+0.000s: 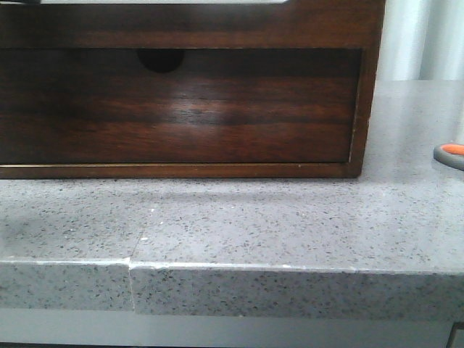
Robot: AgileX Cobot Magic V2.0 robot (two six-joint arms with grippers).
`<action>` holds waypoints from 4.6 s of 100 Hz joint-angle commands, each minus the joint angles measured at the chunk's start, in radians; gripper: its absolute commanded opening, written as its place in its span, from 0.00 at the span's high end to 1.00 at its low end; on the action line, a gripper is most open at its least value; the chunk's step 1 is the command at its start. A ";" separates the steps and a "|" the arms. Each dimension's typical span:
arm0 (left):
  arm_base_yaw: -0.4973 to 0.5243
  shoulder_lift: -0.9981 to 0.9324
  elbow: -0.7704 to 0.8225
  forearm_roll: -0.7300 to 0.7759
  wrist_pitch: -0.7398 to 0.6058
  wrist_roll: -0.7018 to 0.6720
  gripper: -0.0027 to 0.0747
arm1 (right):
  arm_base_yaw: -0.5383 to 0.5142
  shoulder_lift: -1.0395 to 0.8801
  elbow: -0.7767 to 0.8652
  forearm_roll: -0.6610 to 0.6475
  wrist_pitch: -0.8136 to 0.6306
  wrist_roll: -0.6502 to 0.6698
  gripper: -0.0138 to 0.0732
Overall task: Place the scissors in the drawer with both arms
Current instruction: 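Pull the wooden drawer open toward the robot with the left gripper, then lower the right gripper onto the grey-orange scissors and grasp them, then lift the scissors with the right gripper and carry them over the drawer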
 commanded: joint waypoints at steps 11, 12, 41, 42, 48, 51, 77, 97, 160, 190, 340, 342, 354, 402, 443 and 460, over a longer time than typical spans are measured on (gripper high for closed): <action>-0.048 -0.121 0.027 -0.018 0.026 0.019 0.99 | -0.006 0.012 -0.026 0.020 -0.041 -0.009 0.28; -0.051 -0.125 0.031 -0.018 0.020 0.019 0.99 | -0.006 0.012 -0.026 0.020 -0.041 -0.009 0.28; -0.071 -0.278 0.077 -0.009 -0.008 -0.071 0.99 | -0.006 0.012 -0.026 0.020 -0.041 -0.009 0.28; -0.071 -0.281 0.077 -0.009 -0.010 -0.074 0.99 | -0.006 0.012 -0.026 0.020 -0.041 -0.009 0.28; -0.071 -0.301 0.077 0.009 -0.014 -0.086 0.99 | -0.006 0.012 -0.026 0.020 -0.041 -0.009 0.28; -0.071 -0.309 0.077 0.017 -0.017 -0.091 0.99 | -0.006 0.012 -0.026 0.020 -0.041 -0.009 0.28; -0.071 -0.337 0.077 0.060 -0.019 -0.141 0.99 | -0.006 0.012 -0.026 0.020 -0.041 -0.009 0.28; -0.071 -0.337 0.077 0.117 -0.015 -0.147 0.99 | -0.006 0.012 -0.026 0.020 -0.041 -0.009 0.28; -0.071 -0.337 0.078 0.175 -0.023 -0.182 0.59 | -0.006 0.012 -0.026 0.020 -0.061 -0.009 0.28; -0.071 -0.355 0.078 0.179 -0.068 -0.182 0.29 | -0.006 0.012 -0.026 0.020 -0.072 -0.009 0.28; -0.071 -0.563 -0.333 1.163 0.146 -0.048 0.95 | -0.071 0.847 -0.700 -0.945 0.773 0.291 0.34; -0.071 -0.563 -0.333 1.168 0.146 -0.048 0.95 | -0.063 0.850 -0.690 -0.952 0.766 0.298 0.34; -0.071 -0.563 -0.333 1.186 0.135 -0.048 0.95 | 0.002 0.867 -0.634 -1.012 0.707 0.357 0.34; -0.071 -0.563 -0.333 1.158 0.132 -0.048 0.95 | 0.046 0.968 -0.600 -1.159 0.589 0.518 0.35; -0.071 -0.563 -0.333 1.155 0.132 -0.048 0.95 | 0.046 1.007 -0.600 -1.159 0.589 0.518 0.92; -0.071 -0.563 -0.333 1.155 0.132 -0.048 0.95 | 0.046 0.948 -0.606 -1.194 0.587 0.507 0.92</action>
